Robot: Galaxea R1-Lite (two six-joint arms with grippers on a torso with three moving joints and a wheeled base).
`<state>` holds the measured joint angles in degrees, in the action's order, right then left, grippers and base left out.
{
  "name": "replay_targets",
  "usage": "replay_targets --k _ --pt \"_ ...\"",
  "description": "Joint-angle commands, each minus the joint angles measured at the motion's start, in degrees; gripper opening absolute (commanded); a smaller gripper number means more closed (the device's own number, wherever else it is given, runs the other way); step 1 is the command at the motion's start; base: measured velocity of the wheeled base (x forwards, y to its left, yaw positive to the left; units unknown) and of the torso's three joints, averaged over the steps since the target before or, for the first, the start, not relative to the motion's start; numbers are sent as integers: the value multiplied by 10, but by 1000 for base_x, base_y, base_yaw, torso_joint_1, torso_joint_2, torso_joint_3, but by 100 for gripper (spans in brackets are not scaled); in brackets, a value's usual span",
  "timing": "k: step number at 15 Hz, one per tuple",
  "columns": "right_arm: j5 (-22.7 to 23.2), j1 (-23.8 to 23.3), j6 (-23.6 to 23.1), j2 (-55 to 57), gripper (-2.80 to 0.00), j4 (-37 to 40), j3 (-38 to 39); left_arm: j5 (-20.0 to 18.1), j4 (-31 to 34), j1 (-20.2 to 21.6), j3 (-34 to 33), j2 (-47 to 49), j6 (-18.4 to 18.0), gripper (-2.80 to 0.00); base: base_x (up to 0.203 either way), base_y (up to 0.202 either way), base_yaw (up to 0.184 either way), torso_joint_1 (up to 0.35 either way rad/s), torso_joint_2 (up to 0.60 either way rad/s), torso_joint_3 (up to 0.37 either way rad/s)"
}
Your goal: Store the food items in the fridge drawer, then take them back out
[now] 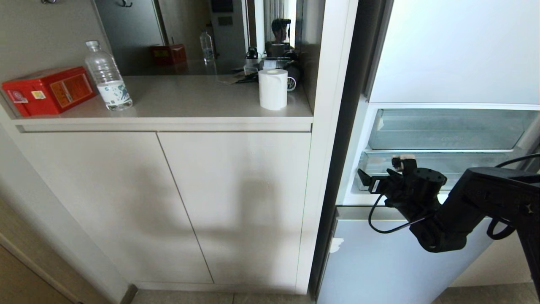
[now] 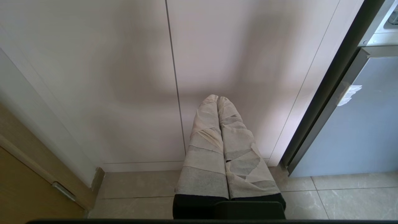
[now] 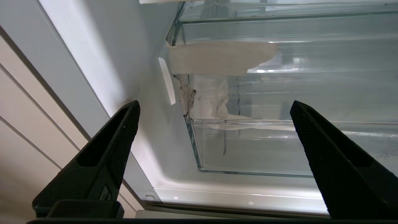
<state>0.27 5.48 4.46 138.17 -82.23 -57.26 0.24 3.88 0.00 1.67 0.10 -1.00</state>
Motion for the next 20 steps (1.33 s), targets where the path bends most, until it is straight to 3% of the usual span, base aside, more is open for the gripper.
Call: replay_targets --k 1,20 --pt "-3 1 0 -7 0 -5 6 0 0 0 0 1 0 -280 0 0 0 0 0 0" --pt "-28 8 -1 -16 0 2 10 0 0 0 0 1 -1 -280 0 0 0 0 0 0"
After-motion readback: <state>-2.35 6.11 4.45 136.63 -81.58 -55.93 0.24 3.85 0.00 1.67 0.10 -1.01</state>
